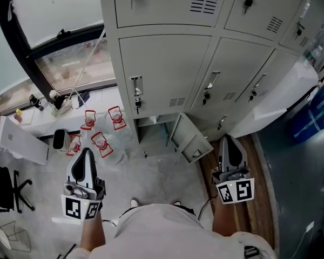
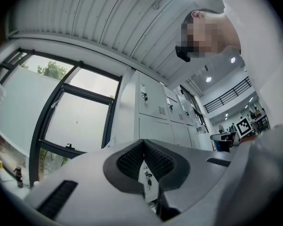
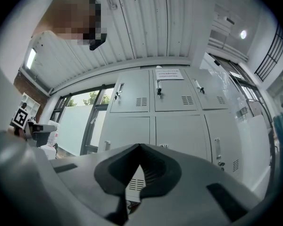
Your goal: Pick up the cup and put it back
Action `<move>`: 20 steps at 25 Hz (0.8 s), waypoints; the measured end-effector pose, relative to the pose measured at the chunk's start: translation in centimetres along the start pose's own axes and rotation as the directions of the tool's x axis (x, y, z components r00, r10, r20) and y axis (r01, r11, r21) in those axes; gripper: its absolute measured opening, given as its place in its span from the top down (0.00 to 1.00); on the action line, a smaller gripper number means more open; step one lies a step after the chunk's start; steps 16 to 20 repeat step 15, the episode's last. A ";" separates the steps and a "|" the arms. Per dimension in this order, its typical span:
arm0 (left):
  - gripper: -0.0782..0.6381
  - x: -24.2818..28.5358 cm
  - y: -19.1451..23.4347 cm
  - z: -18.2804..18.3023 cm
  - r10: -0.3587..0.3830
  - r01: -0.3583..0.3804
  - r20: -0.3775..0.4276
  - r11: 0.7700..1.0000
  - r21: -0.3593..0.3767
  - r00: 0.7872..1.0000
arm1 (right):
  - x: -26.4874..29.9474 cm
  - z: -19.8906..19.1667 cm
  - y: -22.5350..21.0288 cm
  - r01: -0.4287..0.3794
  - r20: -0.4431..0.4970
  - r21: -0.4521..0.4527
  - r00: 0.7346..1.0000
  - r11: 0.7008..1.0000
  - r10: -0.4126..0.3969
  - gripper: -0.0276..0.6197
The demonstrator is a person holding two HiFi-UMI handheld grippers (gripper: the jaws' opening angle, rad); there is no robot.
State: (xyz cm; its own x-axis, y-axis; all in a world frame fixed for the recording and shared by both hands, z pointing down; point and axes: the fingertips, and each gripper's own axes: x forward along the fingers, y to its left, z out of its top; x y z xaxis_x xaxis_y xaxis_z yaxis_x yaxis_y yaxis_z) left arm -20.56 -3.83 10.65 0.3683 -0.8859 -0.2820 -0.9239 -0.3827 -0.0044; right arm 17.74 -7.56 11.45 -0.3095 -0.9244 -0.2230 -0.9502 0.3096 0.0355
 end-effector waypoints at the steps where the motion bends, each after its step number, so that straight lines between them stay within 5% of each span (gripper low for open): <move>1: 0.86 0.1 0.1 0.0 0.001 -0.001 0.001 1.000 -0.011 1.000 | 0.0 -0.1 0.0 0.001 -0.002 0.001 1.000 1.000 -0.001 0.93; 20: 0.86 0.0 -0.2 -0.2 -0.006 0.006 -0.001 1.000 0.003 1.000 | -0.1 -0.1 0.5 -0.010 -0.009 -0.008 1.000 1.000 0.010 0.93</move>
